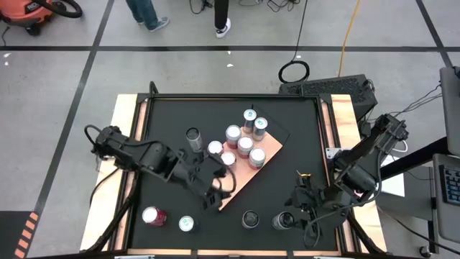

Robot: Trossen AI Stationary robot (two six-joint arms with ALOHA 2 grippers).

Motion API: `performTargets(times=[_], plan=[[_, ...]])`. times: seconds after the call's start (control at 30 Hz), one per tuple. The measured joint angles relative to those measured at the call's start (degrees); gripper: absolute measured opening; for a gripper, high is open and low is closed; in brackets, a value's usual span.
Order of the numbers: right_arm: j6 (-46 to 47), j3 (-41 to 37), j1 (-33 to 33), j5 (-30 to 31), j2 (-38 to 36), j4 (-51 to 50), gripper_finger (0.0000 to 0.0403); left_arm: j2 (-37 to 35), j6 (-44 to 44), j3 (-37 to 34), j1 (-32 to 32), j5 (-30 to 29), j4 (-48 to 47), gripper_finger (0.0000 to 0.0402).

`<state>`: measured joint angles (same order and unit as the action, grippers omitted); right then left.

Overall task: Place canned beverage on shelf
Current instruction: Put the blue soda can on the shelf aligned with the other blue soda cans

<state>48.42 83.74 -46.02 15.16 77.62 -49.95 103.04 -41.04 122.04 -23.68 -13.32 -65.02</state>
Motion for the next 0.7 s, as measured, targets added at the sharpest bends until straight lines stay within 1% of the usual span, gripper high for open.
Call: performTargets(times=[0.1, 0.2, 0.3, 0.37, 0.47, 0.57, 0.63, 0.7], plan=[[0.0, 0.0, -0.15, -0.06, 0.0, -0.04, 0.0304, 0.0, -4.0, 0.0, -2.78, -0.08, -2.42, 0.0325], [-0.02, 0.0, -0.26, -0.02, 0.0, -0.04, 0.0304, 0.0, -10.17, 0.0, -5.11, -1.17, -7.45, 0.0325], [-0.51, 0.0, -0.24, 0.01, 0.0, -0.04, 0.0304, 0.0, -15.19, 0.0, -6.14, -2.56, -12.85, 0.0325], [-1.12, 0.0, -0.24, 0.13, 0.0, -0.04, 0.0304, 0.0, -17.03, 0.0, -6.1, -2.62, -15.44, 0.0325], [-1.53, 0.0, -0.24, 1.32, 0.0, -0.07, 0.0304, 0.0, -16.97, 0.0, -5.94, -0.98, -15.96, 0.0325], [-1.44, 0.0, -0.24, 1.27, 0.0, -0.14, 0.0304, 0.0, -14.78, 0.0, -6.18, 3.42, -16.0, 0.0325], [-0.72, 0.0, -0.24, 1.24, 0.0, -0.38, 0.0304, 0.0, -12.68, 0.0, -7.27, 6.52, -16.49, 0.0325], [0.18, 0.0, -0.24, 1.27, 0.0, -0.86, 0.0304, 0.0, -11.76, 0.0, -8.69, 8.32, -17.05, 0.0325]])
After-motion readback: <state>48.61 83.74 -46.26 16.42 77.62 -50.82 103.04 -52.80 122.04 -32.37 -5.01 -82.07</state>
